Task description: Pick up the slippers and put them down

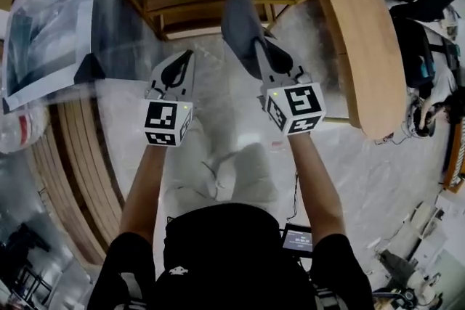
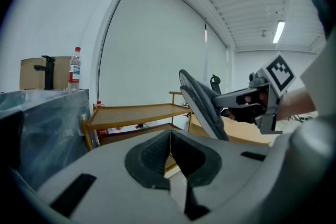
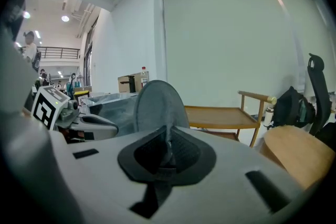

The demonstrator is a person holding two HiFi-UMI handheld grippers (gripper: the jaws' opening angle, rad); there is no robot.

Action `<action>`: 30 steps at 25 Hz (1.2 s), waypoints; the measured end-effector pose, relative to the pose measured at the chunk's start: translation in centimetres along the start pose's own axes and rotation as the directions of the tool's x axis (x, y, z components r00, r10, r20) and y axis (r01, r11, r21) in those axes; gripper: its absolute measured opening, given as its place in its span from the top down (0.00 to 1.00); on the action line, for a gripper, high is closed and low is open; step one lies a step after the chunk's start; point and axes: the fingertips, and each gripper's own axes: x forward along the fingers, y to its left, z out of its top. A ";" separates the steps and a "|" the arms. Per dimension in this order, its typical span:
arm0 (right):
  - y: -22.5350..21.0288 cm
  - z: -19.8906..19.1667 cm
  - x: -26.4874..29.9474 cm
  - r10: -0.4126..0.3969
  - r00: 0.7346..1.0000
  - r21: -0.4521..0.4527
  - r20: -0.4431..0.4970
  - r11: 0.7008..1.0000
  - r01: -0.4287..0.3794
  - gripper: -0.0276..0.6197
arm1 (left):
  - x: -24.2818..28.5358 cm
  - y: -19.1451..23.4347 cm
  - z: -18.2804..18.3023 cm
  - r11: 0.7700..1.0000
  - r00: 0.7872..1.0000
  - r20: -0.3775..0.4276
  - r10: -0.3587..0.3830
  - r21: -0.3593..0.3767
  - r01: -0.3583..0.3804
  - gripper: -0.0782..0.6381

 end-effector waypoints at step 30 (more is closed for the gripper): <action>-2.0 -28.6 11.8 0.024 0.999 -0.023 0.027 0.999 -0.023 0.95 | 11.7 4.5 -25.5 0.995 0.999 0.036 -0.023 0.093 0.020 0.88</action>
